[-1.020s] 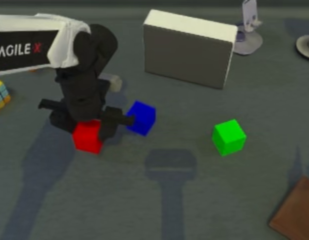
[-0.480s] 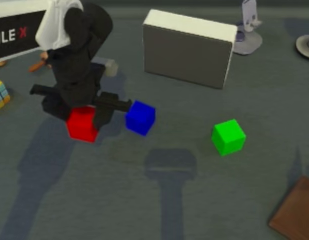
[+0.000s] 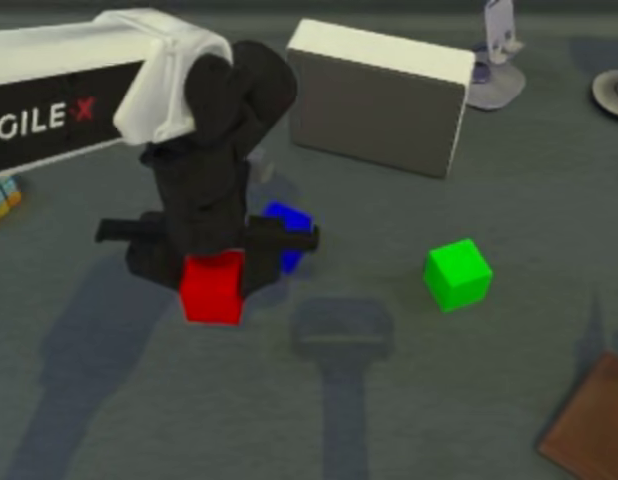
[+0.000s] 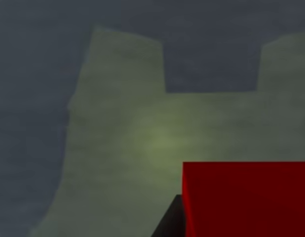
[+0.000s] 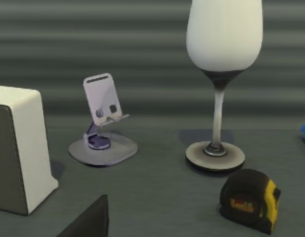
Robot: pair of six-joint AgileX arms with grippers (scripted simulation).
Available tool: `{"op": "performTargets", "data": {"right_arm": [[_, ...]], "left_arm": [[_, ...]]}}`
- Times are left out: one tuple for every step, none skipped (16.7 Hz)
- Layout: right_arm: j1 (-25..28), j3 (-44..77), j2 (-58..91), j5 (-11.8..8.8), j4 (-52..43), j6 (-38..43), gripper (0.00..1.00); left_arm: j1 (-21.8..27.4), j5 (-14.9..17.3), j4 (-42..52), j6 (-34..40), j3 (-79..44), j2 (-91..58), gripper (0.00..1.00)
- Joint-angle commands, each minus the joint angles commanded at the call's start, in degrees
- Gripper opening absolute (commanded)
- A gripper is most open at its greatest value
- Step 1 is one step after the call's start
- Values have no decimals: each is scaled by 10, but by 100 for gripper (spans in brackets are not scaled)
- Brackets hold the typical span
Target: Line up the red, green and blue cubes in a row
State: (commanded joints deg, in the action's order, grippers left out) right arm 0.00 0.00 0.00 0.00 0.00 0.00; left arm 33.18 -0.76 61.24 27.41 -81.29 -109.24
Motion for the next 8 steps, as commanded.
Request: {"op": "performTargets", "data": {"right_arm": [[0,0,0,0,0,0,100],[0,0,0,0,0,0,100],[0,0,0,0,0,0,100],[0,0,0,0,0,0,100],[0,0,0,0,0,0,100],[0,0,0,0,0,0,100],[0,0,0,0,0,0,100],[0,0,0,0,0,0,100]], "left_arm": [[17,-1,2,35,10,10,0],[33,-1,3,66,19,20,0],[46,-2,4,91,27,29,0],[58,-3,4,110,34,38,0],[66,-3,3,123,39,45,0],[71,-4,3,130,42,49,0],[72,-4,3,131,43,50,0],[72,-4,3,131,43,50,0]]}}
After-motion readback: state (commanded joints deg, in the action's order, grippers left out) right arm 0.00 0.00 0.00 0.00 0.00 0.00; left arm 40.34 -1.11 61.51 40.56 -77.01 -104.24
